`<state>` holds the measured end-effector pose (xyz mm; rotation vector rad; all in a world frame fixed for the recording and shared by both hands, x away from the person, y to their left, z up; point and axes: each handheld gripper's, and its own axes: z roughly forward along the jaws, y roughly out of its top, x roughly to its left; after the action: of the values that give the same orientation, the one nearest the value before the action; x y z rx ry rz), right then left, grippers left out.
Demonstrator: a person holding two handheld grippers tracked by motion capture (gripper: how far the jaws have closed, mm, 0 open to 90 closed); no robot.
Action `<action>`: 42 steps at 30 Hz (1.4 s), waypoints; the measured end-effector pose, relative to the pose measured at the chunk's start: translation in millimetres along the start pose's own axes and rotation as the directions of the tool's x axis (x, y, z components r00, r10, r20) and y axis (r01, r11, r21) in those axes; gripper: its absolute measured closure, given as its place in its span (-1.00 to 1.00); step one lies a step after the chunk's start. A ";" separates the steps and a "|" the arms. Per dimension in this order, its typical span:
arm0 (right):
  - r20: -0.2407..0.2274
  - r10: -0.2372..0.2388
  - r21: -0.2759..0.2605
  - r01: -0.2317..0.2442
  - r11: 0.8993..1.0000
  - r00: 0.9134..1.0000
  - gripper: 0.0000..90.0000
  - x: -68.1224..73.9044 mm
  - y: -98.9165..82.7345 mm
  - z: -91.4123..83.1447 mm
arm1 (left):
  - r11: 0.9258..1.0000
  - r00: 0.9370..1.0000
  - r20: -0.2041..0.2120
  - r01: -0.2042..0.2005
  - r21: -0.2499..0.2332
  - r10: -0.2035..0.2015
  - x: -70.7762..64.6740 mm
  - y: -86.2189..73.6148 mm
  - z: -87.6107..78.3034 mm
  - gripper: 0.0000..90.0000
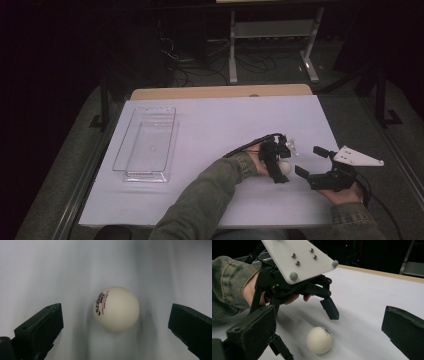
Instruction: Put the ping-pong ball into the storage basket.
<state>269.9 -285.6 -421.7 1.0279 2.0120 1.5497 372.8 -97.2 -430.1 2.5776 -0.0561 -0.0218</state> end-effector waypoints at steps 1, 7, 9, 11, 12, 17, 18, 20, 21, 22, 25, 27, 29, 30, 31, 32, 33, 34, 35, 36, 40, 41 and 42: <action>-0.001 -0.002 0.000 0.002 1.000 1.000 -1.00 0.1 0.0 0.1 | 1.000 1.000 0.003 -0.001 0.001 0.001 -0.1 0.2 0.5 -1.00; -0.005 -0.003 0.009 0.004 1.000 1.000 -1.00 0.7 -0.3 1.0 | 1.000 1.000 0.006 -0.009 0.006 0.009 -0.3 -0.4 3.8 -0.87; -0.005 -0.001 0.011 0.001 1.000 1.000 -1.00 0.6 -0.5 1.0 | 1.000 1.000 0.001 -0.016 0.012 0.016 -1.3 -0.2 4.7 -0.86; -0.004 -0.002 0.010 0.002 1.000 1.000 -1.00 0.6 -0.5 1.1 | 1.000 1.000 -0.002 -0.026 0.007 0.026 -1.7 0.3 4.1 -0.73; -0.004 -0.003 0.010 0.003 1.000 1.000 -1.00 0.6 -0.5 1.3 | 1.000 1.000 0.000 -0.023 0.000 0.023 -2.1 0.4 4.2 -0.66; -0.005 0.000 0.009 0.000 1.000 1.000 -1.00 0.4 -0.5 1.2 | 1.000 1.000 0.006 -0.023 -0.012 0.023 -0.9 0.6 2.0 -0.46; -0.004 0.001 0.008 -0.001 1.000 1.000 -1.00 0.3 -0.4 0.9 | 1.000 1.000 0.009 -0.020 -0.016 0.020 -1.0 0.7 1.5 -0.41; -0.003 0.002 0.007 -0.002 1.000 1.000 -1.00 0.1 -0.4 0.6 | 1.000 1.000 0.013 -0.012 -0.021 0.013 -1.0 1.0 1.0 -0.31; -0.003 0.001 0.007 -0.001 1.000 1.000 -1.00 0.1 -0.5 0.7 | 1.000 1.000 0.011 -0.010 -0.021 0.010 -1.0 1.2 1.0 -0.27; -0.002 0.000 0.007 0.000 1.000 1.000 -1.00 0.1 -0.5 0.8 | 1.000 1.000 0.010 -0.004 -0.022 0.005 -0.9 1.2 0.9 -0.24; -0.002 0.001 0.007 -0.001 1.000 1.000 -1.00 0.2 -0.6 1.0 | 1.000 1.000 0.008 -0.001 -0.025 0.002 -0.7 1.2 0.9 -0.11; -0.003 0.001 0.008 -0.001 1.000 1.000 -1.00 0.1 -0.7 1.1 | 1.000 1.000 0.010 -0.002 -0.026 0.002 -0.8 1.6 0.2 0.01; -0.003 0.000 0.006 0.000 1.000 1.000 -1.00 -0.2 -0.8 1.1 | 1.000 1.000 0.011 -0.003 -0.027 0.003 -1.3 2.1 0.0 0.12; -0.002 0.001 0.006 -0.001 1.000 1.000 -1.00 -0.1 -0.7 0.9 | 1.000 1.000 0.010 -0.002 -0.027 0.003 -1.9 2.1 0.1 0.12; -0.003 0.002 0.005 -0.002 1.000 1.000 -1.00 -0.1 -0.7 0.8 | 1.000 1.000 0.014 -0.005 -0.026 0.005 -2.1 2.1 -0.1 0.13; -0.002 0.003 0.005 -0.003 1.000 1.000 -1.00 -0.1 -0.7 0.7 | 1.000 1.000 0.022 -0.007 -0.023 0.008 -2.1 2.1 -0.4 0.13; -0.001 0.004 0.005 -0.004 1.000 1.000 -1.00 -0.2 -0.6 0.7 | 1.000 1.000 0.026 -0.013 -0.020 0.014 -2.4 2.0 -0.7 0.13; -0.002 0.004 0.005 -0.004 1.000 1.000 -1.00 -0.2 -0.7 0.8 | 1.000 0.999 0.028 -0.014 -0.019 0.015 -2.7 2.0 -0.8 0.13; -0.002 0.002 0.005 -0.002 1.000 1.000 -1.00 -0.4 -0.8 1.0 | 1.000 0.999 0.030 -0.014 -0.017 0.015 -2.6 2.1 -0.9 0.13; -0.003 0.004 0.007 -0.004 1.000 1.000 -1.00 -0.2 -1.0 1.3 | 1.000 0.999 0.030 -0.015 -0.016 0.016 -2.5 2.2 -1.2 0.13; -0.004 0.005 0.009 -0.005 1.000 1.000 -1.00 0.3 -1.2 1.9 | 1.000 1.000 0.018 -0.014 -0.019 0.014 -2.4 2.9 -3.8 0.14; -0.004 0.006 0.009 -0.006 1.000 1.000 -1.00 0.2 -1.2 1.8 | 1.000 1.000 0.013 -0.012 -0.020 0.012 -2.3 2.9 -4.9 0.14; -0.004 0.007 0.009 -0.007 1.000 1.000 -1.00 0.1 -1.2 1.7 | 1.000 1.000 0.017 -0.011 -0.021 0.011 -1.9 3.0 -6.5 0.14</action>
<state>270.7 -284.6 -423.4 1.0372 2.0225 1.5487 371.0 -96.2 -423.1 2.5558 -0.0760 -0.0401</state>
